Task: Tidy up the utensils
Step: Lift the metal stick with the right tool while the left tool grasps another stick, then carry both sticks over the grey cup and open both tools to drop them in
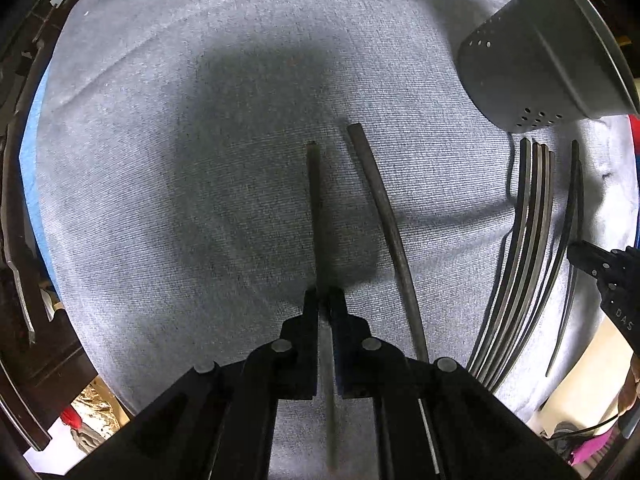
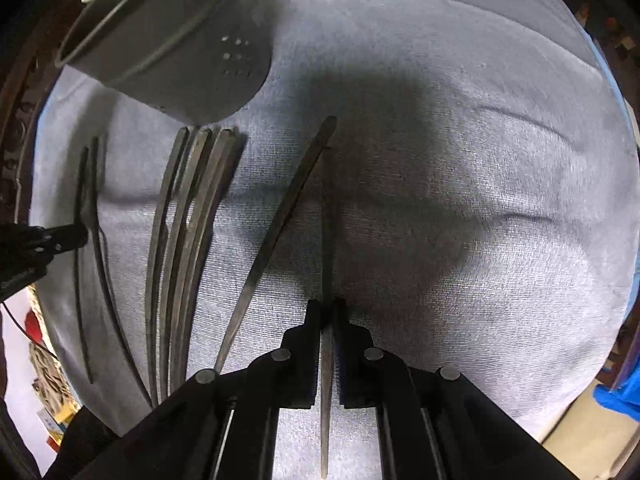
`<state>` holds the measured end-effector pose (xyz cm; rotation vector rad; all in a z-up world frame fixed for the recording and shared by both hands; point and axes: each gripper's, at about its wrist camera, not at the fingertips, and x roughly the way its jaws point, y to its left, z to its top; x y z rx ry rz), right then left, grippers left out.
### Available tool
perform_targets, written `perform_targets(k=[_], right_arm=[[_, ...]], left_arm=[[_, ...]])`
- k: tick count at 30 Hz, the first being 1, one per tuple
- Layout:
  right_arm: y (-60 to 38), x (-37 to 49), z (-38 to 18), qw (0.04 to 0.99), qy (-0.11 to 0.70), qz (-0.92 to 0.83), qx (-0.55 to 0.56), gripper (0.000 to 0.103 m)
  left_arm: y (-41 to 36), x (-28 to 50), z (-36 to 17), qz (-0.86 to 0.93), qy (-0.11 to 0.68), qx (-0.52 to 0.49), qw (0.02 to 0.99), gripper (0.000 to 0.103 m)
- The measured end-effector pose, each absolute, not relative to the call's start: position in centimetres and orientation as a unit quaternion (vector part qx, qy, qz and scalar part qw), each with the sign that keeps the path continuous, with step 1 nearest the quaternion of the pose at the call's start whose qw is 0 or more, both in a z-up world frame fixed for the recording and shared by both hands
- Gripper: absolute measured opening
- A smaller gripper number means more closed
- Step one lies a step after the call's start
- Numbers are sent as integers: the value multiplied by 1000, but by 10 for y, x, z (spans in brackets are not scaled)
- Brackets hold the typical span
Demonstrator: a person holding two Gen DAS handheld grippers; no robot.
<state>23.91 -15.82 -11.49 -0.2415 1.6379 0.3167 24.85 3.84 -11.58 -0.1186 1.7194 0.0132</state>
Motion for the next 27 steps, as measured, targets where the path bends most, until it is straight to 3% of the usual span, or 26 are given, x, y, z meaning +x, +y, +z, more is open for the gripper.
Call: perform_targets(k=[12,27], right_arm=[[-216,231,-98,717,677,157,52,7],[-258,242,-27,781,575,185,161,6]], left_arm=[[83,214,-86,-16,707,-150,692,5],[108,204,14,-36,570,-226,789,5]])
